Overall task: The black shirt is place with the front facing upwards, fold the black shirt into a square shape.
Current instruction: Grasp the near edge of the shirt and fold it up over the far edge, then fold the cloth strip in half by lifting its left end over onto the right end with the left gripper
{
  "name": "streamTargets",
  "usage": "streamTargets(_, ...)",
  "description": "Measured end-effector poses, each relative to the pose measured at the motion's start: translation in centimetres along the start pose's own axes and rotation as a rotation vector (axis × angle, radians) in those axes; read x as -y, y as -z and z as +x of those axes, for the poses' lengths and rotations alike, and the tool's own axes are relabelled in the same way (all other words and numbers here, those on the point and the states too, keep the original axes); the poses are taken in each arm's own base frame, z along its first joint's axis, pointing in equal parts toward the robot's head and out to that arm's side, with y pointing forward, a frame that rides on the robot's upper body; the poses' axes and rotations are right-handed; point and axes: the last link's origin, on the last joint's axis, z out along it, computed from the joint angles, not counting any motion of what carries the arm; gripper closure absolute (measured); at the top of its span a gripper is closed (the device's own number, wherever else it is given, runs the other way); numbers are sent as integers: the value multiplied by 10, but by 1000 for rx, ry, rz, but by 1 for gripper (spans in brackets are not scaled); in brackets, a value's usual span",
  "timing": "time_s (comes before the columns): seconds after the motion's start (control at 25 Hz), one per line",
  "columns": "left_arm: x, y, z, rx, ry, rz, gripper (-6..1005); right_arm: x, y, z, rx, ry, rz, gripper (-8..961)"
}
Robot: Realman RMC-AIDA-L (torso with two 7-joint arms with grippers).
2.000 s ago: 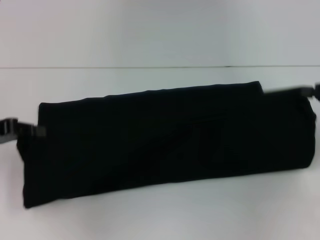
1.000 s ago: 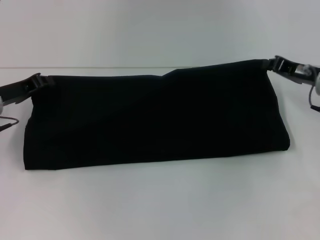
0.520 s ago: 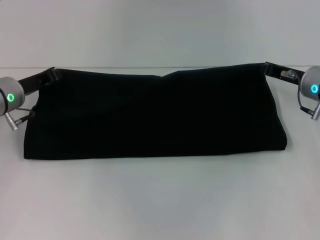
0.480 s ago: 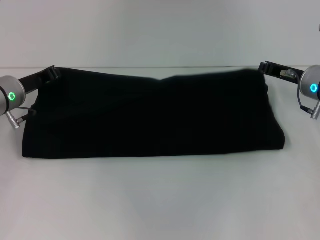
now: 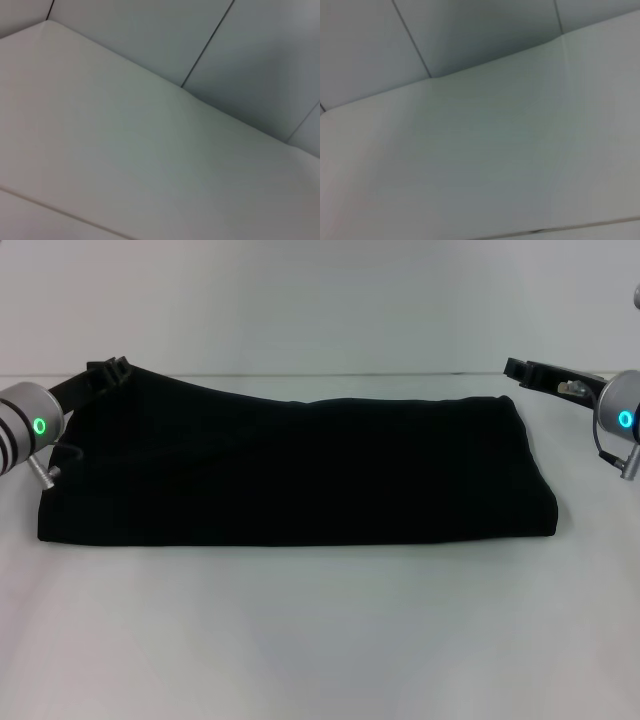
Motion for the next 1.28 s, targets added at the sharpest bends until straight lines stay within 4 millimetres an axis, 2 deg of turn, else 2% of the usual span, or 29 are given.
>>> streamTargets(0.12,3,-1,-3,-10,4,31,806,-1,4,7,-2,-22,-50,585)
streamTargets(0.36,12,0,-9,-13,16,94,573,4,28,30,45,-29,-199,474)
streamTargets(0.44,13,0,-9,-14,17,104,526,5,35,37,62,-3,-232,437)
streamTargets(0.76,22,9,7,-54,87,40,336,1,49,54,87,110,-327,314)
streamTargets(0.8,24,12,8,-53,110,10,269,-1,52,56,92,137,-348,315)
streamTargets(0.88,26,21,10,-44,156,-79,134,-5,56,62,103,193,-387,318)
streamTargets(1.08,32,64,5,21,251,-351,99,-13,70,73,143,325,-481,319)
streamTargets(1.28,58,109,-17,79,358,-419,95,-18,76,85,130,434,-537,315)
